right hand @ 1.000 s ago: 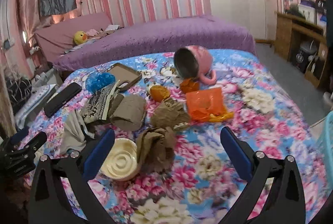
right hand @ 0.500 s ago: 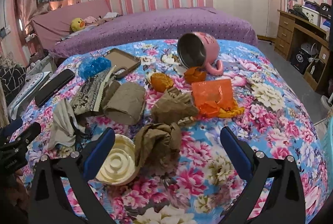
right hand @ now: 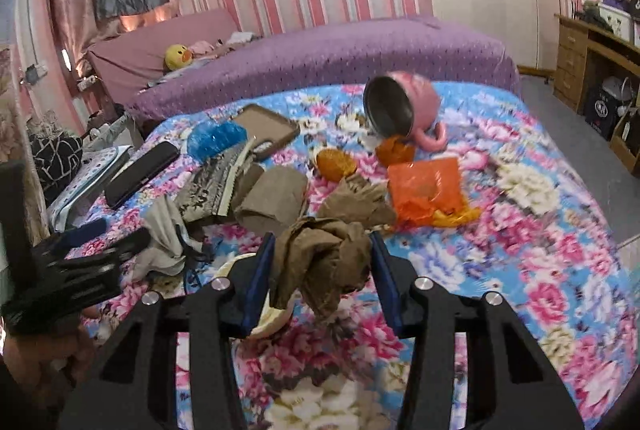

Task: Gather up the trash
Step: 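Grasp the brown paper scrap with the right tool while the left tool grasps the grey cloth bag, then carry both items to the blue basket and open both tools to drop them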

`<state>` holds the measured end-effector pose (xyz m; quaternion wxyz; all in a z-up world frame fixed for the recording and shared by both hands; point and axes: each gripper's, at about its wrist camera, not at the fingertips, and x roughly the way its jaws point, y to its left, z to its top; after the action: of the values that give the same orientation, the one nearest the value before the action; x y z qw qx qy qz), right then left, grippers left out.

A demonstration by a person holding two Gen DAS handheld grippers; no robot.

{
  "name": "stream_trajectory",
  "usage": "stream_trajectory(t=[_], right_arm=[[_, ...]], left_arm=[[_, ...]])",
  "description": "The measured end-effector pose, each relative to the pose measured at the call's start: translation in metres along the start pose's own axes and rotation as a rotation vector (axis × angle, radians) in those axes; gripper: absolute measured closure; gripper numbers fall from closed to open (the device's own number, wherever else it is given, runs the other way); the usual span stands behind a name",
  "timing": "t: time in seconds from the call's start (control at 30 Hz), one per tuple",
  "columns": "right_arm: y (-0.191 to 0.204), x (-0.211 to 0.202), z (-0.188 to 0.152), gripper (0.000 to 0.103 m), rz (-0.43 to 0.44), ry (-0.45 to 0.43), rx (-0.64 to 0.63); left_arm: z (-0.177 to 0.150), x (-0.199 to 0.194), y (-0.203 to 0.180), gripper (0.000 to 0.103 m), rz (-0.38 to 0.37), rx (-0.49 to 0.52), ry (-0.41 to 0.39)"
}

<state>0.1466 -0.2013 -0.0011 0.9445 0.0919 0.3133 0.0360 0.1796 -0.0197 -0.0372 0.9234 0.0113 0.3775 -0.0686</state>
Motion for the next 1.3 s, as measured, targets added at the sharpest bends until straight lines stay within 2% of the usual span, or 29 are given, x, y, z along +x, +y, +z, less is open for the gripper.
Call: stream_trajectory(t=[0.07, 0.1, 0.17, 0.27, 0.47, 0.57, 0.6, 0.67, 0.8, 0.9, 1.1, 1.2, 1.3], right_arm=[[-0.003, -0.005, -0.001, 0.056, -0.005, -0.006, -0.005], [-0.007, -0.008, -0.001, 0.056, -0.008, -0.009, -0.002], [-0.015, -0.014, -0.001, 0.056, -0.005, -0.011, 0.009], [-0.025, -0.023, 0.0, 0.056, -0.006, -0.028, 0.021], [-0.033, -0.047, 0.0, 0.056, -0.021, -0.084, -0.005], [-0.043, -0.062, -0.001, 0.056, -0.045, -0.117, -0.004], [-0.049, -0.07, -0.002, 0.056, -0.061, -0.134, 0.0], [-0.063, -0.085, -0.004, 0.056, -0.096, -0.162, 0.014], [-0.102, -0.115, -0.007, 0.056, -0.192, -0.211, 0.047], [-0.146, -0.143, -0.014, 0.055, -0.337, -0.244, 0.069], [-0.229, -0.192, -0.031, 0.055, -0.574, -0.268, 0.16], [-0.261, -0.21, -0.04, 0.055, -0.621, -0.27, 0.214], [-0.284, -0.222, -0.047, 0.053, -0.625, -0.265, 0.264]], left_arm=[[-0.001, 0.013, -0.001, 0.04, -0.029, -0.004, 0.065], [-0.001, 0.016, -0.001, 0.045, -0.054, -0.002, 0.078], [-0.003, 0.014, -0.005, 0.067, -0.084, 0.014, 0.077], [-0.008, 0.001, -0.01, 0.094, -0.099, 0.023, 0.051], [-0.024, -0.044, -0.008, 0.097, -0.144, 0.003, -0.045], [-0.02, -0.073, -0.016, 0.097, -0.156, 0.024, -0.132], [-0.017, -0.088, -0.023, 0.097, -0.183, 0.035, -0.18], [-0.012, -0.102, -0.036, 0.097, -0.2, 0.057, -0.219], [-0.003, -0.13, -0.09, 0.097, -0.284, 0.131, -0.29], [0.001, -0.134, -0.134, 0.097, -0.372, 0.165, -0.288], [0.006, -0.138, -0.208, 0.097, -0.532, 0.185, -0.277], [0.009, -0.135, -0.25, 0.097, -0.608, 0.198, -0.262], [0.01, -0.123, -0.297, 0.097, -0.666, 0.232, -0.221]])
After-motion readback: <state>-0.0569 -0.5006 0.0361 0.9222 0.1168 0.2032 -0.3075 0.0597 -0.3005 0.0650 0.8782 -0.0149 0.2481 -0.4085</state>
